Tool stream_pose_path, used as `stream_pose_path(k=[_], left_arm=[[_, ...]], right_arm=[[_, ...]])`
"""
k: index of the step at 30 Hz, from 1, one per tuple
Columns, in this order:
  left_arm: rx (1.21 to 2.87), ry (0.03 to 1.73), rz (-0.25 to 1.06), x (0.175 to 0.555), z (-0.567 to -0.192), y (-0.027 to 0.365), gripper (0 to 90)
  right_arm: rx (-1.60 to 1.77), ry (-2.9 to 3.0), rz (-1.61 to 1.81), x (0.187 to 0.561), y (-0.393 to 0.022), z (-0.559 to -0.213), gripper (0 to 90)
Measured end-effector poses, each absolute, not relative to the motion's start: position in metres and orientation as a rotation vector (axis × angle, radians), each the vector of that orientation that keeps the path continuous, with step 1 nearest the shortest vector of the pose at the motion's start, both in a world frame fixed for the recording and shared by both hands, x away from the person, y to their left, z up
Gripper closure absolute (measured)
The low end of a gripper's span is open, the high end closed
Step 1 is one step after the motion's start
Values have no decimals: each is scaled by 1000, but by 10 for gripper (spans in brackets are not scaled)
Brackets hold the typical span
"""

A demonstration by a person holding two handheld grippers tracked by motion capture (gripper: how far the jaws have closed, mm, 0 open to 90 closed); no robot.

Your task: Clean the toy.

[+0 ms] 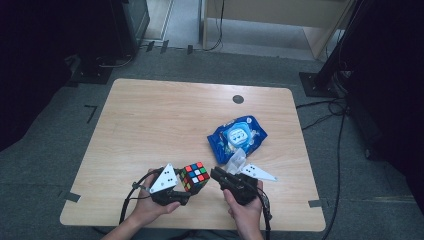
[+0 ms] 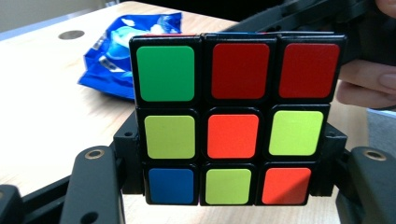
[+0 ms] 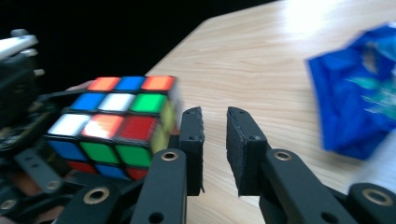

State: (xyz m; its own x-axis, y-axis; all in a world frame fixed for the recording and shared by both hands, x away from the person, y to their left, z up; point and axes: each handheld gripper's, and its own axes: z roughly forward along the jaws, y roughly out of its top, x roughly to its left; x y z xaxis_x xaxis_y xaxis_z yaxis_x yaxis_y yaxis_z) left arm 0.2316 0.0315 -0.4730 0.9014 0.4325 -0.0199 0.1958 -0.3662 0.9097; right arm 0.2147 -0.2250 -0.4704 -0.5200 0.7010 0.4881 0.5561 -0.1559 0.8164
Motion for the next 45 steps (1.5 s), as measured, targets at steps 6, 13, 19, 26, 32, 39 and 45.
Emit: stream_pose_path(k=[6,13,19,26,32,39,45], left_arm=[[1965,441,219,233,-473,33,337],[2009,424,225,230,-477,28,335],[2020,416,224,230,-478,28,332],[2016,406,225,229,-477,28,327],[1968,427,220,232,-471,34,336],[1897,469,189,241,-471,52,337],[1869,458,178,245,-471,60,337]], right_arm=[[1329,2006,1812,211,-219,-465,829],[1128,2030,1712,202,-210,-458,836],[975,2049,1586,193,-198,-453,852],[822,2071,1458,185,-190,-449,832],[973,1999,1494,194,-217,-442,645],[1102,2186,1227,222,-271,-479,545],[1123,2275,1131,240,-275,-509,421]])
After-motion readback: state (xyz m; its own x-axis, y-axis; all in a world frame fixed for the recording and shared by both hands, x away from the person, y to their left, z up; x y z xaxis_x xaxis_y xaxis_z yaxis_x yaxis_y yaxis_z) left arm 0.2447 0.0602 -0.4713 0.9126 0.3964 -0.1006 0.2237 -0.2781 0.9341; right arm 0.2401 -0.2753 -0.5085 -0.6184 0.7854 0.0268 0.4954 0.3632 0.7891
